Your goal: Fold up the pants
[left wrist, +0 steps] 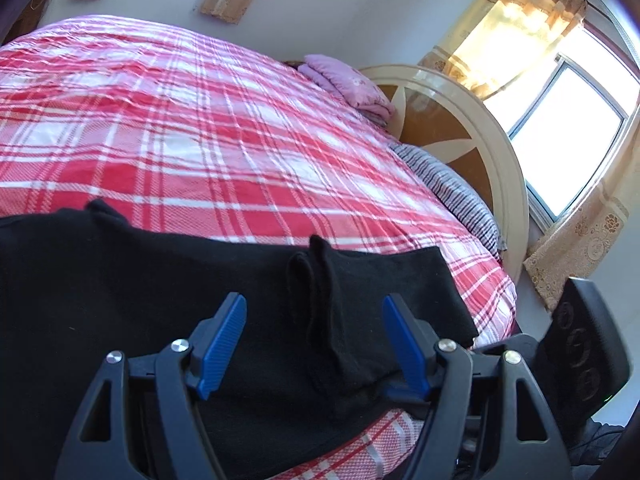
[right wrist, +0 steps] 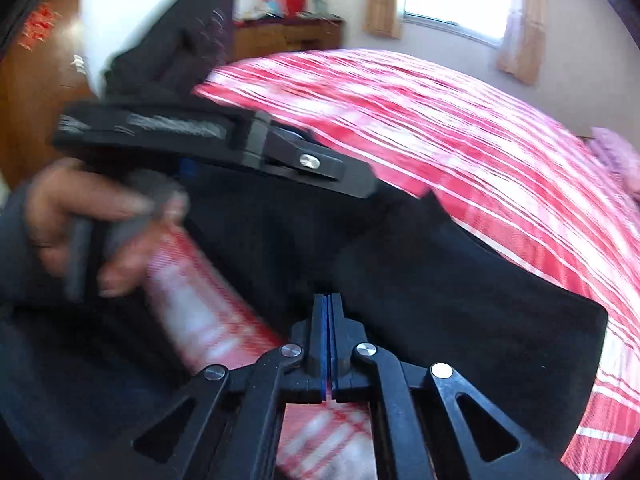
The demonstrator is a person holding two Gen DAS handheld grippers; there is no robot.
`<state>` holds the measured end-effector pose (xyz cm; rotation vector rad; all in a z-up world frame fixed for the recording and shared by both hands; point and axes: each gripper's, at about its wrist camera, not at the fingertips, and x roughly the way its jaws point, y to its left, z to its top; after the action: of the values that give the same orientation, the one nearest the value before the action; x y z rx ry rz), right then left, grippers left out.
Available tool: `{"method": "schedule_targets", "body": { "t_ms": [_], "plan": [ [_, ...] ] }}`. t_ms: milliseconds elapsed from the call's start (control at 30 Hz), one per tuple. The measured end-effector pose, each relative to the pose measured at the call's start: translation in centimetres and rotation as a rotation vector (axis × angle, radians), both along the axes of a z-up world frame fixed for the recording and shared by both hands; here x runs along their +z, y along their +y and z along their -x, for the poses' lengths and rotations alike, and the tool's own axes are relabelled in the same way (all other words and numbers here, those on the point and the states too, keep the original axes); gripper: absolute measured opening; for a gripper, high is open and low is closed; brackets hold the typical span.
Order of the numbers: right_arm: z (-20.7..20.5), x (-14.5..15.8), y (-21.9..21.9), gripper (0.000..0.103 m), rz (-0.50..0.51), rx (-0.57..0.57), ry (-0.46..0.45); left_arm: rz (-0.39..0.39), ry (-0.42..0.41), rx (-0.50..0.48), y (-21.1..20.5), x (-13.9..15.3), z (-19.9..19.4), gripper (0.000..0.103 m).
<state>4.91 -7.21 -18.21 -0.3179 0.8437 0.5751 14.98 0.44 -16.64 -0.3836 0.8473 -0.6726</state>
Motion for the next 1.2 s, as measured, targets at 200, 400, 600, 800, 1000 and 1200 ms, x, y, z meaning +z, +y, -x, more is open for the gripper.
{"method": "schedule_targets", "body": {
  "t_ms": [200, 400, 600, 800, 1000, 1200],
  "plan": [
    [-0.4, 2.0, -3.9, 0.006, -0.135, -0.034, 0.052, -0.031, 0.048, -0.064, -2.4, -1.2, -0.7, 0.073],
    [0.9, 2.9, -6.5, 0.049, -0.115, -0.111, 0.0, -0.032, 0.038, -0.036, -2.5, -0.9, -0.8, 0.073],
    [0.1, 1.6, -2.7, 0.048, -0.041, -0.033, -0.029, -0.046, -0.013, 0.045, -0.5, 0.0, -0.3, 0.073],
    [-1.7, -0.4, 0.9, 0.048, 0.019, -0.001, 0.003, -0.028, -0.005, 0.061, 0.1, -0.5, -0.5, 0.073],
    [-2.0, 1.0, -0.5, 0.007, -0.052, -0.054, 0.004, -0.015, 0.006, 0.068, 0.8, -0.9, -0.2, 0.073],
    [-0.1, 1.3, 0.1, 0.006, -0.053, 0.01, 0.012, 0.006, 0.013, 0.046, 0.3, -0.9, -0.1, 0.073]
  ]
}}
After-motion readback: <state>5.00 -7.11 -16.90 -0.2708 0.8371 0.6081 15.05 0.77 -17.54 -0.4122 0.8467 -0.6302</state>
